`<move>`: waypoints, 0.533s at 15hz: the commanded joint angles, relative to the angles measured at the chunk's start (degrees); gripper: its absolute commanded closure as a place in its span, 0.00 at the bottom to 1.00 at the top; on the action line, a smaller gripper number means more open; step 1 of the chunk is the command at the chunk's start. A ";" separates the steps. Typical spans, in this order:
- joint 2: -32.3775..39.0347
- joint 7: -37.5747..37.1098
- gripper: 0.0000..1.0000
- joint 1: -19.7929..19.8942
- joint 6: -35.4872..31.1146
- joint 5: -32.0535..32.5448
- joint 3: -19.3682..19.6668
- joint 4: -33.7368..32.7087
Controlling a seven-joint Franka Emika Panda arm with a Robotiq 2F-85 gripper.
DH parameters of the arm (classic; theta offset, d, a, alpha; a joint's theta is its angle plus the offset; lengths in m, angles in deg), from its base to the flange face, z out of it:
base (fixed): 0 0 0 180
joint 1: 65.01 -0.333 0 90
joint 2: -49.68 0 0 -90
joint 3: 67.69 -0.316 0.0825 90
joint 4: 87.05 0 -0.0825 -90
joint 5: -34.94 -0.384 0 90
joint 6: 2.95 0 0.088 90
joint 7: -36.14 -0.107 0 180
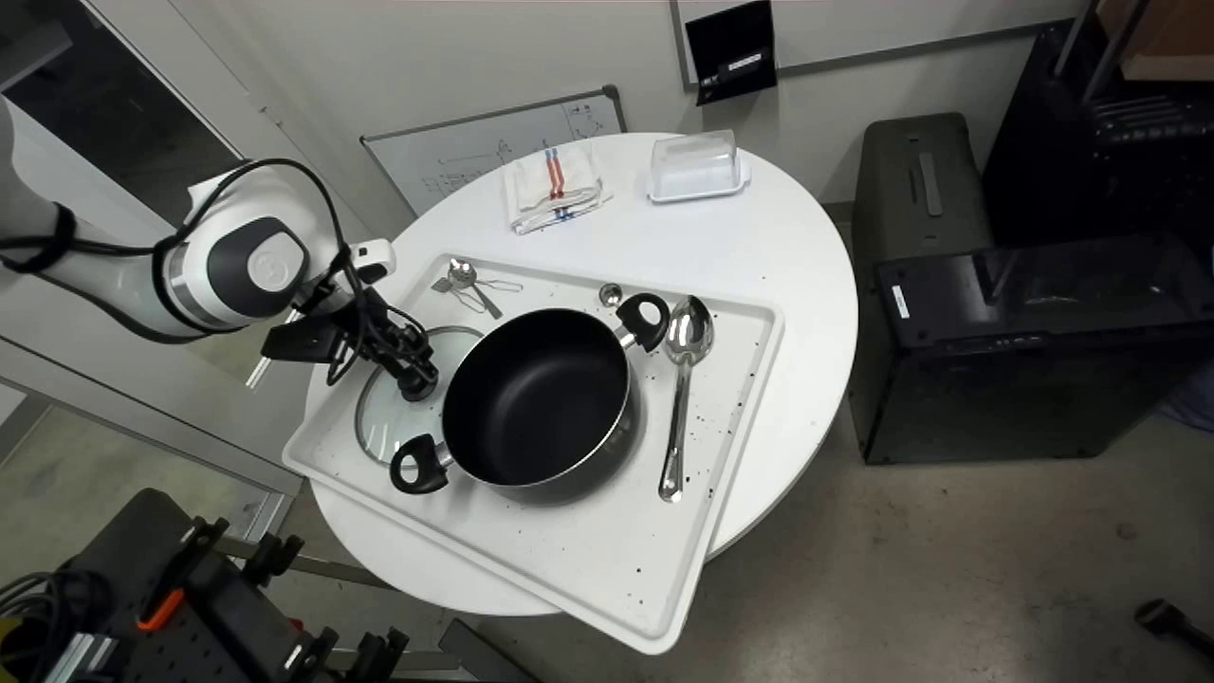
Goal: Pick up the lid and place it on the pot
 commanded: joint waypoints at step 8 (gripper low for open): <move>-1.60 -0.09 0.76 -0.39 -0.44 -0.93 -0.37 0.73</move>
